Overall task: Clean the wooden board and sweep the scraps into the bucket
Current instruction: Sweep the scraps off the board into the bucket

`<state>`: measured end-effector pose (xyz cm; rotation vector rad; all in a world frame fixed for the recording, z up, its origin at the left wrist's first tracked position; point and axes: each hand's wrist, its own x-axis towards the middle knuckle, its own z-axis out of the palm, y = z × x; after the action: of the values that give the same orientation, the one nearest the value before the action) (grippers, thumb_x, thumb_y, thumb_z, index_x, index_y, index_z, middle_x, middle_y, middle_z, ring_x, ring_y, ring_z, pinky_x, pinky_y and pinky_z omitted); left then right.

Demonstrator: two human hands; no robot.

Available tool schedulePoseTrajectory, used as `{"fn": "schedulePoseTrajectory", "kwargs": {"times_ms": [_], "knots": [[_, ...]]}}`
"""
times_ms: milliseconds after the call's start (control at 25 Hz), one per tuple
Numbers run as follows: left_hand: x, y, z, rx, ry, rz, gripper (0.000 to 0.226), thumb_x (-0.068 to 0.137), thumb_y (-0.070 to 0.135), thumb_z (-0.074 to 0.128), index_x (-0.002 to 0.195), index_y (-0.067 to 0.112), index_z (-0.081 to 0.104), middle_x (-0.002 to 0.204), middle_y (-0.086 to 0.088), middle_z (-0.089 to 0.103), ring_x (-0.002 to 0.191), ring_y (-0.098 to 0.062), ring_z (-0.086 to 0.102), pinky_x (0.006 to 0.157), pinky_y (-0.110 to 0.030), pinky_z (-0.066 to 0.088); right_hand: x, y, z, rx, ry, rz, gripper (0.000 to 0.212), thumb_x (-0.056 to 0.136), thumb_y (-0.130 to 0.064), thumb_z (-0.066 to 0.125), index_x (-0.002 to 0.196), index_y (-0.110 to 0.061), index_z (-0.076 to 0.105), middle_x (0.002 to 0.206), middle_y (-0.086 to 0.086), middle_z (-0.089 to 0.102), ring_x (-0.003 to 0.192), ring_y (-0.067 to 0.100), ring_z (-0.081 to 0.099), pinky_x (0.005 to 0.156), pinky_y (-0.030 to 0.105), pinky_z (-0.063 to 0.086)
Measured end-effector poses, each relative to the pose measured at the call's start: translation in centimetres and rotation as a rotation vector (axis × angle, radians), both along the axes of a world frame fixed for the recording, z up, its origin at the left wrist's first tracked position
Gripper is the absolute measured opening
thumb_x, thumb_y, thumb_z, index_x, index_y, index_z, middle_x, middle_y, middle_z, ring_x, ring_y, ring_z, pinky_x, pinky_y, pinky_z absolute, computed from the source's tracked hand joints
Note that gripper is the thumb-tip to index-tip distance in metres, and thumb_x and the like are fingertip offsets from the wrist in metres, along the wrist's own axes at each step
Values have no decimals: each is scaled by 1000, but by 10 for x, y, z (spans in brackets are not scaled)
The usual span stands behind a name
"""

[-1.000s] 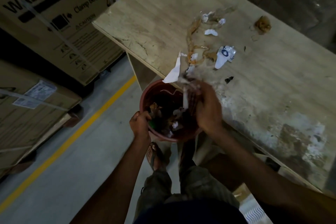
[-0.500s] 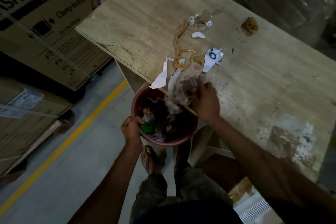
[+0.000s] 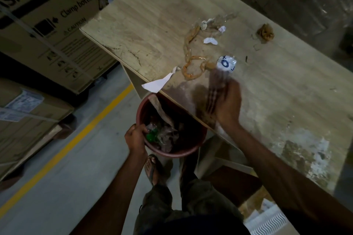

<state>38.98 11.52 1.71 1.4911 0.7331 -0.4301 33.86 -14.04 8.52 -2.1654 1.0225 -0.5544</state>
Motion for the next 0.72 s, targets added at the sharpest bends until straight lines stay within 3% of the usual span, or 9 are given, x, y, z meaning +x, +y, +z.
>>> {"fn": "schedulePoseTrajectory", "kwargs": {"times_ms": [120,200,320,440,520,640,720], "knots": [[0,-3,-6,-19,-10,32,32,67,-13,53,49,13,47,43,6,39,51,-17,37,55,-28,32,32,-94,-4,-38,-15,-397,45,93,-15,44,136,-5,54,131,23,54,120,37,54,96,39,39],[0,-6,-8,-24,-17,53,29,66,-13,53,51,12,47,44,6,40,54,-18,37,56,-29,31,46,-144,-16,21,196,-423,48,98,-19,44,144,-11,51,139,25,49,126,44,50,104,43,37],[2,-7,-9,-18,-25,68,30,67,-12,52,50,12,50,45,6,42,54,-18,39,57,-30,33,77,-175,-30,73,434,-149,47,94,-28,51,139,-17,58,137,22,59,126,45,53,104,42,37],[7,-2,-10,-13,-31,103,29,68,-11,52,52,12,52,48,4,46,56,-19,42,57,-28,34,118,-166,-35,-44,392,229,60,85,-44,41,128,-9,65,128,19,67,123,41,60,105,50,41],[11,3,-8,-4,-26,152,27,68,-12,52,54,11,50,51,2,45,55,-18,41,54,-27,32,142,-145,-32,-60,387,377,53,88,-36,41,129,-12,65,131,17,66,126,39,60,108,53,41],[19,10,-8,17,-32,191,24,69,-10,52,57,10,47,56,-2,38,54,-18,35,52,-26,26,163,-105,-33,-121,458,477,42,97,-14,46,135,-20,61,142,12,59,129,39,54,109,45,36],[23,10,-6,17,-46,185,18,65,-7,53,59,8,46,58,-4,36,56,-18,34,53,-27,25,160,-75,-40,-175,459,481,41,101,-15,46,138,-24,59,149,9,50,128,42,48,104,46,38]]}}
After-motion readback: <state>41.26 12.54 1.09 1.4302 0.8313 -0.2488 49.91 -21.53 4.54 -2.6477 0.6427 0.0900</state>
